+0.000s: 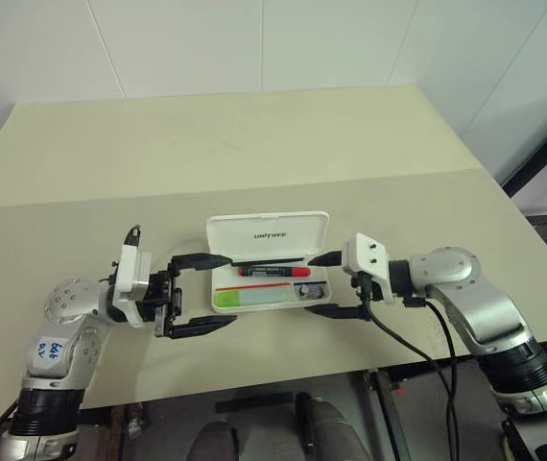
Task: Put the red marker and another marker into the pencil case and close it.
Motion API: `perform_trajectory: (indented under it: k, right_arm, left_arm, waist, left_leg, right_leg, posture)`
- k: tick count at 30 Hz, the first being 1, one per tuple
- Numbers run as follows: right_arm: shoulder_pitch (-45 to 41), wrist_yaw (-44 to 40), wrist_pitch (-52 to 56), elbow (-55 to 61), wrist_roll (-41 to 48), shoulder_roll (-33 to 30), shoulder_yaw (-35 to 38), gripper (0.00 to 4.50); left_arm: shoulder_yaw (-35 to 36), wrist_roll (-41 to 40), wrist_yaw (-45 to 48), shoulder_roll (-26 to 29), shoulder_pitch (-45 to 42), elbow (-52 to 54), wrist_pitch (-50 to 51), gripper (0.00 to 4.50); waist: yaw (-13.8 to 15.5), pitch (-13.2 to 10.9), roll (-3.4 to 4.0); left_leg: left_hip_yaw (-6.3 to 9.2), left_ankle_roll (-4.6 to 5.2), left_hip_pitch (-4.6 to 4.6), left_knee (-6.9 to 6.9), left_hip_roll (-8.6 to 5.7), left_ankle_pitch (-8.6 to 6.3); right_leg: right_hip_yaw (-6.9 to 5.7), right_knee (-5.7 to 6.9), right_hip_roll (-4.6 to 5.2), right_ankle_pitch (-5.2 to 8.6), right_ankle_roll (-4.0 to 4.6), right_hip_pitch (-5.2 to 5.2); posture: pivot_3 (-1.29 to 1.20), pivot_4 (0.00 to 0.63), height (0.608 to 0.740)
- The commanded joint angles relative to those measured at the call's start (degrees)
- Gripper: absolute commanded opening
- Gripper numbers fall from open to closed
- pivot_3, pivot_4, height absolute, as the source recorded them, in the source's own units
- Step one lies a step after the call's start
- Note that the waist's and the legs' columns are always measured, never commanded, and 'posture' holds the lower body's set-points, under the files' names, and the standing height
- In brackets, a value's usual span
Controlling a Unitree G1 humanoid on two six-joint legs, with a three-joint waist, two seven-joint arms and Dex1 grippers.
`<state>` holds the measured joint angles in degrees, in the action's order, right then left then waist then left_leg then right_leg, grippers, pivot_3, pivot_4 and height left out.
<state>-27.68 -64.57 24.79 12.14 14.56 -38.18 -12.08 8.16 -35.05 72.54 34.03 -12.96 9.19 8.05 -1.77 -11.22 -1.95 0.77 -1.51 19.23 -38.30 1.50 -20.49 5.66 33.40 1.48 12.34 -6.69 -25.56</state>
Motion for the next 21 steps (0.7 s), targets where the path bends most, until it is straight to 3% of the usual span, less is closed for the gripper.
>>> perform_trajectory:
  k: [1,21]
  right_arm:
    - [1.1,1.3,2.2,5.1,3.3,-0.9,3.8,4.48]
    - [12.3,12.9,5.4,16.7,14.1,0.1,19.4,4.48]
  left_arm:
    - [0.2,-2.1,-0.8,0.0,-1.5,3.2,0.6,4.5]
    - [4.9,-3.7,-15.4,1.2,-12.6,6.0,6.7,4.5]
  waist:
    - [0.0,0.0,0.0]
    - [0.1,0.0,0.0]
  left_leg:
    - [0.0,0.0,0.0,-0.01,0.0,0.0]
    - [0.02,0.0,0.01,-0.04,-0.01,0.0]
  right_leg:
    - [0.0,0.01,0.0,0.0,0.0,0.0]
    - [0.02,0.04,-0.04,0.0,-0.01,0.0]
  posture:
    - [0.0,0.15,0.74]
    - [0.0,0.15,0.74]
